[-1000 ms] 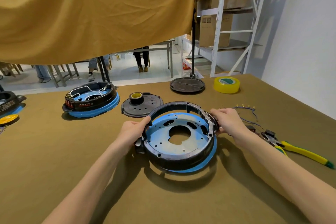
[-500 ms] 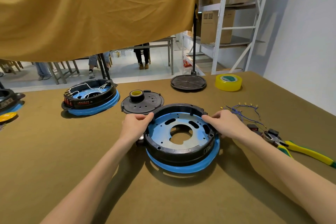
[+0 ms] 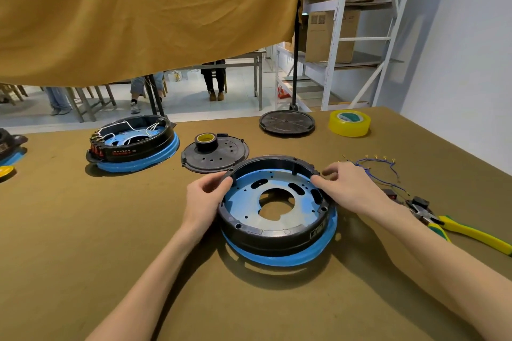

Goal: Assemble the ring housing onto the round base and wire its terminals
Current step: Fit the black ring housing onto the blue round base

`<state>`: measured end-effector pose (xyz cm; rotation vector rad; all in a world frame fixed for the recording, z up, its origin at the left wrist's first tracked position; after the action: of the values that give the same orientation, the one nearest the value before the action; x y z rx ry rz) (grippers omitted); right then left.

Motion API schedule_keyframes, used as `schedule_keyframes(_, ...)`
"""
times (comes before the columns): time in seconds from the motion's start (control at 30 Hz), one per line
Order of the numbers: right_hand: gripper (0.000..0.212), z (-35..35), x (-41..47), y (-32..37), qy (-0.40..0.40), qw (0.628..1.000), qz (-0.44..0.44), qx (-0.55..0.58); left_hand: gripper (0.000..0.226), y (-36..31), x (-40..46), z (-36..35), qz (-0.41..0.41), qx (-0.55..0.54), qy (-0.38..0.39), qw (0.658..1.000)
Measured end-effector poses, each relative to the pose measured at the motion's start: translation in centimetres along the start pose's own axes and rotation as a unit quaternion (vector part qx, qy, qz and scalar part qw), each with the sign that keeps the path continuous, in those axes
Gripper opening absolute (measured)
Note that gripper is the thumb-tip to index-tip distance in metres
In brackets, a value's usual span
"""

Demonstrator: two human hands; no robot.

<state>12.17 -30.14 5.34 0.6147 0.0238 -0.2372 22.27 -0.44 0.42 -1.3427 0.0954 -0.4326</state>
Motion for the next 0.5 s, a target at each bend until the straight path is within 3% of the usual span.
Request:
schedule_keyframes(0.1, 0.043, 1.8, -0.5, 2.1, -0.081, 0.995, 0.055, -0.012, 0.018, -1.4, 0.3, 0.7, -0.052, -0.010, -0.018, 0.998)
schedule_keyframes(0.17, 0.034, 3.2, -0.6, 2.9, -0.106, 0.991, 0.081, 0.000, 0.029, -1.6, 0.6, 0.9, -0.058, -0.074, 0.006, 0.996)
schedule_keyframes(0.27, 0.027, 4.2, -0.7, 3.0, -0.115, 0.989, 0.087, 0.019, 0.060, 0.3, 0.9, 0.4, 0.005, -0.137, 0.058, 0.989)
schedule_keyframes(0.37, 0.037, 4.1, -1.0, 2.0, -0.120, 0.991, 0.062, 0.004, 0.079, 1.6, 0.5, -0.8, 0.073, -0.124, 0.125, 0.982)
schedule_keyframes(0.43, 0.041, 3.9, -1.3, 1.0, -0.122, 0.992, 0.035, -0.008, 0.088, 1.5, 0.1, -1.3, 0.090, -0.122, 0.150, 0.977)
schedule_keyframes(0.5, 0.038, 3.8, -1.7, 0.0, -0.118, 0.993, 0.011, -0.018, 0.090, 0.8, -0.4, -1.1, 0.068, -0.059, 0.126, 0.988)
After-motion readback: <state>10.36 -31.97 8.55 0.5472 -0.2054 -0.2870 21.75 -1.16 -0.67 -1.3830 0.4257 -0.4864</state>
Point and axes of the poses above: each hand's wrist, its own x-axis towards the middle knuckle, its own z-axis out of the back of the hand, y = z × x, the point moved 7 cm from there along x, towards the middle knuckle, and after that the axes turned 15 degrees about y, right-handed, at the moved point
